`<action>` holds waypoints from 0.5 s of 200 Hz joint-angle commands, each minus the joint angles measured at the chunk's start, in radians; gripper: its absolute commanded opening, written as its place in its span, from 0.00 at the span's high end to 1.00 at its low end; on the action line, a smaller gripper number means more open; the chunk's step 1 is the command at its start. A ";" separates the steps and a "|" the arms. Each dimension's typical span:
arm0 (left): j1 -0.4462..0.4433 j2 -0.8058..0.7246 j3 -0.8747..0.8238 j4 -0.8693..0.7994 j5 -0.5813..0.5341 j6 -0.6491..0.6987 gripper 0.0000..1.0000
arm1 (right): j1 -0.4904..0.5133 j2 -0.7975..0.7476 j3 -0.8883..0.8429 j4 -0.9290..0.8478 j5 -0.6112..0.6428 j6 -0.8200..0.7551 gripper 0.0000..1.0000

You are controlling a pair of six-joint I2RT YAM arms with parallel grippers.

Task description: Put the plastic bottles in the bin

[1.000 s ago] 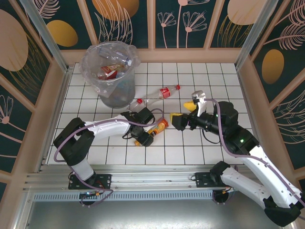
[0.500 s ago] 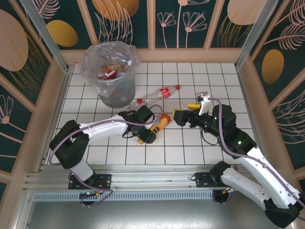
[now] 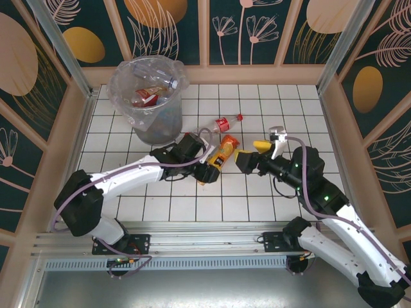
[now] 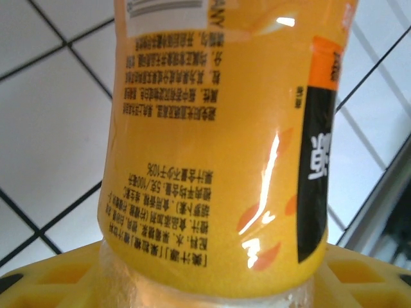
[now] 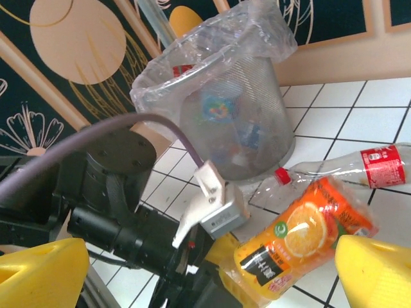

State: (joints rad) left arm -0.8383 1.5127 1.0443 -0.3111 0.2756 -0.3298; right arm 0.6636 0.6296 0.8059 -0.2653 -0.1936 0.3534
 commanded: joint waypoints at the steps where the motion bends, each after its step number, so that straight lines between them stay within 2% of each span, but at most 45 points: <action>1: 0.017 -0.038 0.043 0.066 0.025 -0.037 0.42 | -0.004 -0.020 0.007 0.048 -0.052 -0.051 0.01; 43: 0.039 -0.058 0.075 0.101 0.002 -0.057 0.42 | -0.003 -0.118 -0.037 0.071 -0.075 -0.147 0.01; 67: 0.059 -0.070 0.109 0.115 0.003 -0.069 0.42 | -0.003 -0.179 -0.056 0.061 -0.008 -0.178 0.01; 100: 0.098 -0.078 0.196 0.128 0.024 -0.100 0.42 | -0.003 -0.256 -0.089 0.062 -0.021 -0.228 0.01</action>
State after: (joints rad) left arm -0.7666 1.4727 1.1534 -0.2344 0.2810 -0.3912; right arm 0.6636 0.4202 0.7498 -0.2359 -0.2253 0.1905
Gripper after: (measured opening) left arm 0.586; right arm 0.989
